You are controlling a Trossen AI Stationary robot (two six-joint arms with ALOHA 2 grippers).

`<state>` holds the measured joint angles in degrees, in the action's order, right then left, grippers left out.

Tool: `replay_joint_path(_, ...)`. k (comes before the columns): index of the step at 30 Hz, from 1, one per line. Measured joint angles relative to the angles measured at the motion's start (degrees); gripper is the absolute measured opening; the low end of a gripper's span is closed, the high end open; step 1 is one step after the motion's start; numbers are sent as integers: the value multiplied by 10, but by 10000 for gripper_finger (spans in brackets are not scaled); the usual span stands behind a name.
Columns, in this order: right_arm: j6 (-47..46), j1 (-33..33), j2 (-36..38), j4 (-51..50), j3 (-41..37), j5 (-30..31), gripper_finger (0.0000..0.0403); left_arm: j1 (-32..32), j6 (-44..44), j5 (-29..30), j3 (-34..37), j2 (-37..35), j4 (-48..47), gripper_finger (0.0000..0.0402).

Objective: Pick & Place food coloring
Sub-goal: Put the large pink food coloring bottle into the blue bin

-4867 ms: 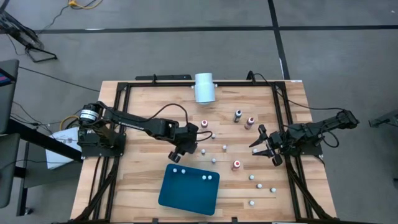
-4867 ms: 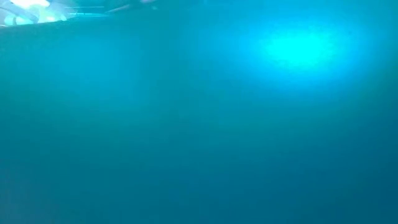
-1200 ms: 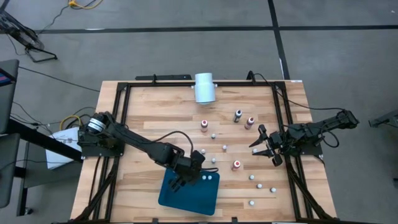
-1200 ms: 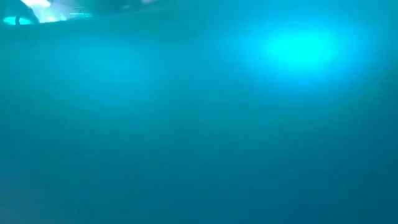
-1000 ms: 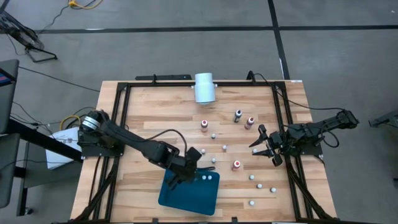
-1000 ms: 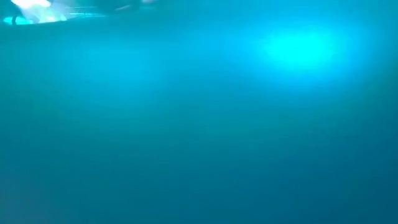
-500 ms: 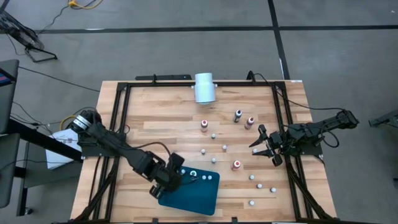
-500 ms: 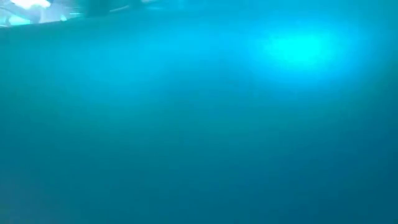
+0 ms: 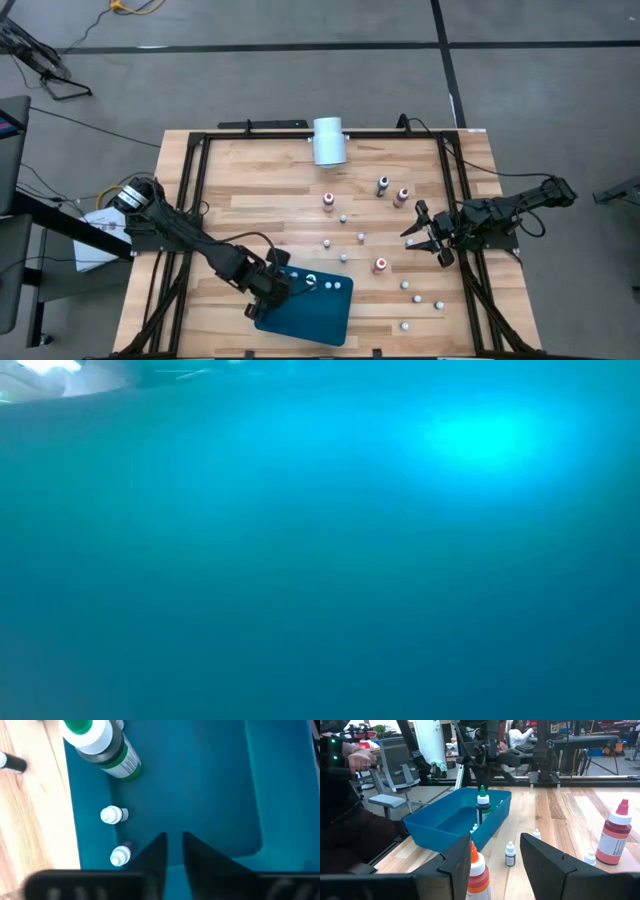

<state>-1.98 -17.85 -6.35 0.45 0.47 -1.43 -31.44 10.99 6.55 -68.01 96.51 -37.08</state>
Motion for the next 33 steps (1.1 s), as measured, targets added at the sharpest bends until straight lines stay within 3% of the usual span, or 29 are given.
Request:
replay_joint_path(3,0,0,0,0,0,0,159,0,28,6,0,0,-10,8)
replay_joint_path(10,0,0,0,0,0,0,159,0,86,17,1,0,-38,2)
replay_joint_path(18,0,0,0,0,0,0,159,0,99,-27,79,1,74,0)
replay_joint_path(33,0,0,0,0,0,0,159,0,107,-22,110,1,60,0)
